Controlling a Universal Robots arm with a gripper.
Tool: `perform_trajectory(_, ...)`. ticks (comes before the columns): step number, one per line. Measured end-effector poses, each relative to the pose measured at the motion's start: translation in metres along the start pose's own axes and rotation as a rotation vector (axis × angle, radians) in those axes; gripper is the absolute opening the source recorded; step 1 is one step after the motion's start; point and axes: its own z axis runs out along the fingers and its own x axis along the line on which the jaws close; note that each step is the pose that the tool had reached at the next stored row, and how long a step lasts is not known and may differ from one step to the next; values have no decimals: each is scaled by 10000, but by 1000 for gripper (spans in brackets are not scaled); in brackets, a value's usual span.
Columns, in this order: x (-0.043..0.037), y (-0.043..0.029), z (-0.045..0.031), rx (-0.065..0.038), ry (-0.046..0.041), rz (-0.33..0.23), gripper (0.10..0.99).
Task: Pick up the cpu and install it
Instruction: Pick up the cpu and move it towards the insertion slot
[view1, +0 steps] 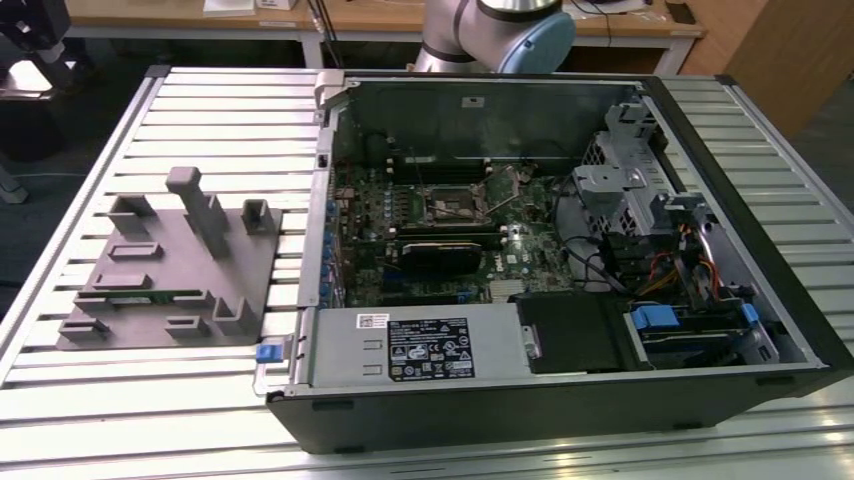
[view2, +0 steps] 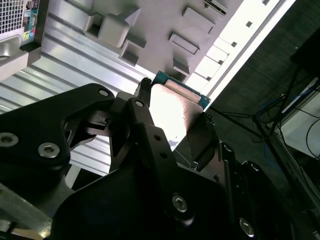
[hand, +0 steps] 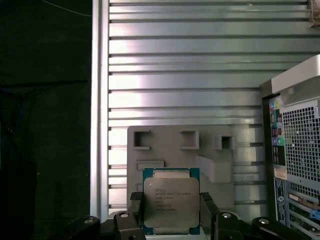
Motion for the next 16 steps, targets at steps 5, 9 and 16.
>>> perform_trajectory(5, -34, 1, 0, -14, 0, 0, 541)
perform_trajectory(9, -64, 2, 1, -21, 2, 0, 541)
perform_trajectory(16, -123, 4, 2, -40, 2, 0, 541)
